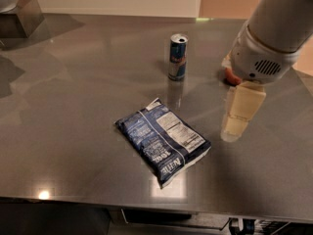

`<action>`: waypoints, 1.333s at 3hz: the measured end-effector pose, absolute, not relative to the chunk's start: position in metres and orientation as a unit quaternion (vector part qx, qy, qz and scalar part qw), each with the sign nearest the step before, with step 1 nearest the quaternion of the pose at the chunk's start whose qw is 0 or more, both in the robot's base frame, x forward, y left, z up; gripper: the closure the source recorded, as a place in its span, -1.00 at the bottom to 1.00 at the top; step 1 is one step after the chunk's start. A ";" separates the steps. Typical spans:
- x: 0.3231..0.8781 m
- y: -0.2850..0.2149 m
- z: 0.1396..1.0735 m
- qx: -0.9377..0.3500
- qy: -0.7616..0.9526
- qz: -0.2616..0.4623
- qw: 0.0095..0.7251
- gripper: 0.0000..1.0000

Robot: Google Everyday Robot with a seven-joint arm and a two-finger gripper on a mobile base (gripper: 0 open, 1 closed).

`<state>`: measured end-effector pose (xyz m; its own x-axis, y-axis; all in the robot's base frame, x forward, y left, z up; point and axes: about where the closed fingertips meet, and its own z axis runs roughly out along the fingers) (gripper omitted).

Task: Pick blue chip bag

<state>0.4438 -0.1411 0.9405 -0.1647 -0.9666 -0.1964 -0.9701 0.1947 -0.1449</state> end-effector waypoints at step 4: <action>0.462 -0.040 0.855 -0.653 0.747 0.019 0.123 -1.00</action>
Offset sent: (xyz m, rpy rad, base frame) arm -0.0058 0.0927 -0.0911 0.0140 0.0607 0.1213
